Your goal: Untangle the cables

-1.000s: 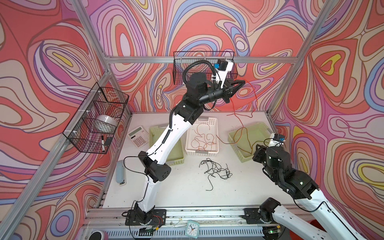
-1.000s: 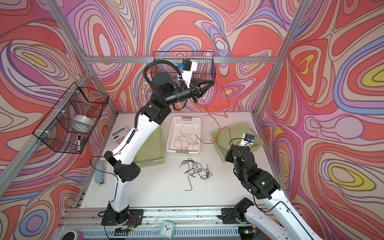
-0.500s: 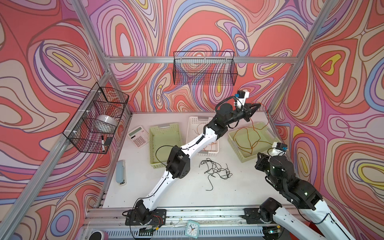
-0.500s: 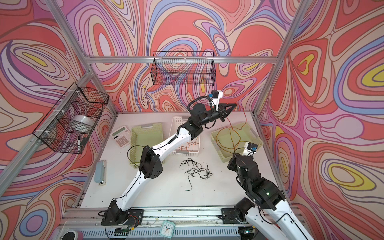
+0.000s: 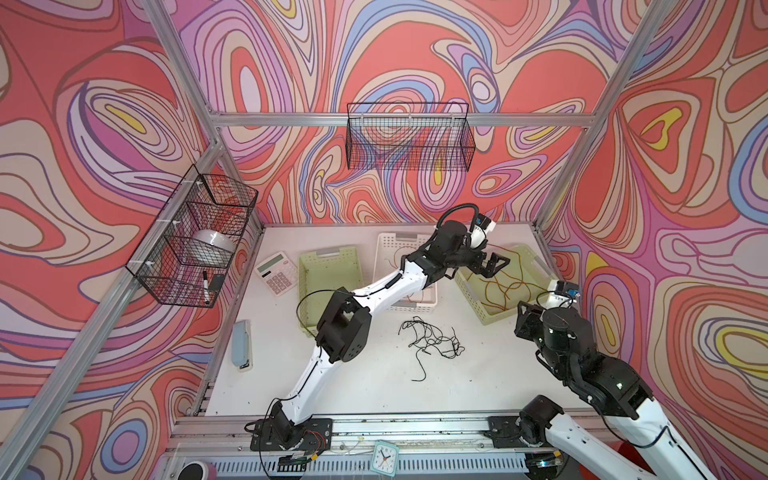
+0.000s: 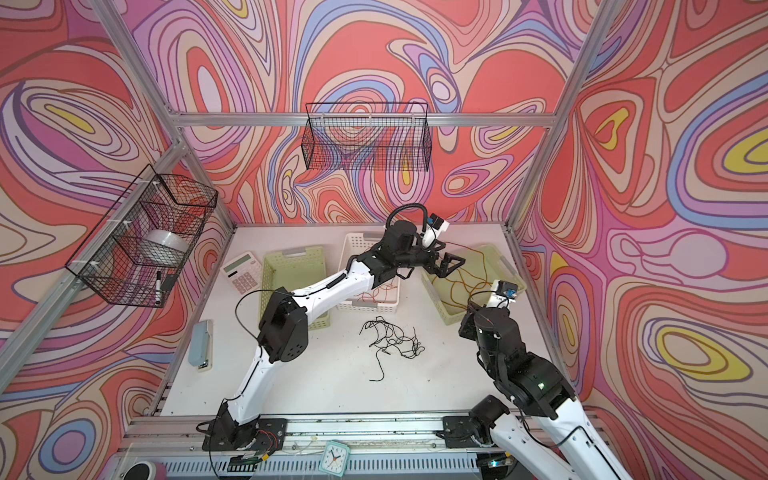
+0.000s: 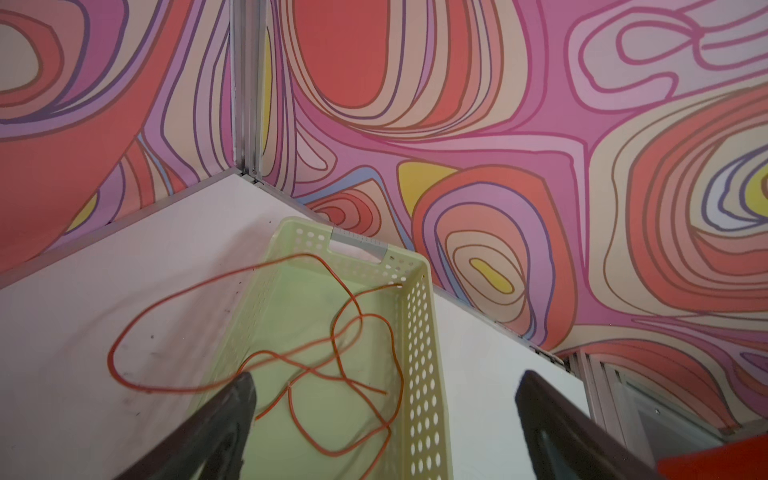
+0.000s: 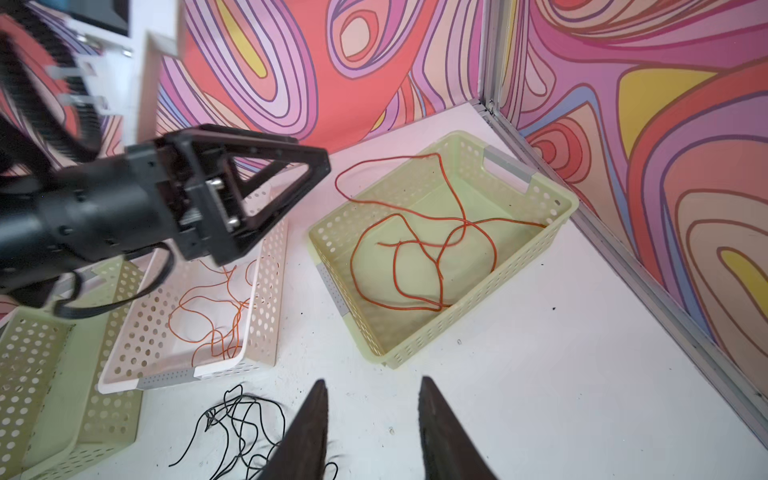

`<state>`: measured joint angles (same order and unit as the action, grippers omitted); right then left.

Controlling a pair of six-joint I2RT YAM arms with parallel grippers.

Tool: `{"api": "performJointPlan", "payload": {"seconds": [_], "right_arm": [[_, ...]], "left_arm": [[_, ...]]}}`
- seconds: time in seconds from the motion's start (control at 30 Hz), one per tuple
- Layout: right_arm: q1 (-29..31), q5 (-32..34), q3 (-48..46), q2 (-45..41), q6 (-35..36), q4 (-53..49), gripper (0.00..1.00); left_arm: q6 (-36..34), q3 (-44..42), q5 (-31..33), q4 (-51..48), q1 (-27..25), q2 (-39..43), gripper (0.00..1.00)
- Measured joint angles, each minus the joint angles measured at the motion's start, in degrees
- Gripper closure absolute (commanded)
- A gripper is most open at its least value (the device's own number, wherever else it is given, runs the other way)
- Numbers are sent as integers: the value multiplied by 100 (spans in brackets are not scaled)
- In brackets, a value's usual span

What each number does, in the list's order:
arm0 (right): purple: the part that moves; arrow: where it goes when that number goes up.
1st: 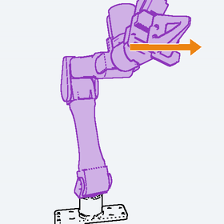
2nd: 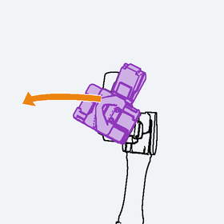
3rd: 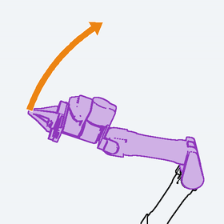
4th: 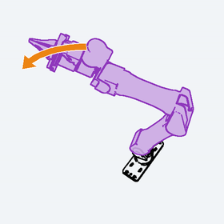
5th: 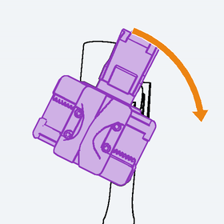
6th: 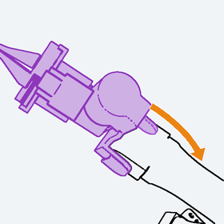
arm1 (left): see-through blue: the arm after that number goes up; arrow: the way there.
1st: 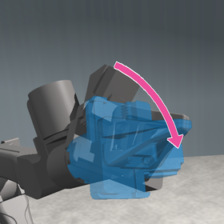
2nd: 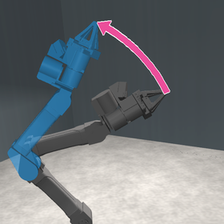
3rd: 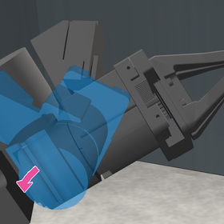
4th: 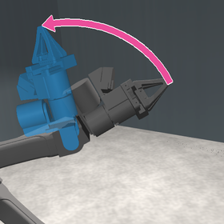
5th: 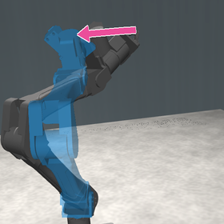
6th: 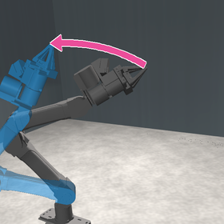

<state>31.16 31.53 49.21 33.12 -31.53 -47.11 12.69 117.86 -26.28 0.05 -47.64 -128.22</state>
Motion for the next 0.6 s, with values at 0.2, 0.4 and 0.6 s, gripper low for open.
{"api": "performJointPlan", "payload": {"seconds": [0.2, 0.4, 0.6], "right_arm": [[0, -334, 85, 564, 116, -22, 66], [144, -1176, -254, 1191, -562, 2, 75], [1185, -1537, -570, 2020, -1187, 129, 75]], "left_arm": [[-605, -1172, 57, -669, 205, 1790, 0], [-894, -3101, 195, -1005, 592, 3567, 8], [-1191, -4859, 498, -1718, 697, 4883, 21]]}}
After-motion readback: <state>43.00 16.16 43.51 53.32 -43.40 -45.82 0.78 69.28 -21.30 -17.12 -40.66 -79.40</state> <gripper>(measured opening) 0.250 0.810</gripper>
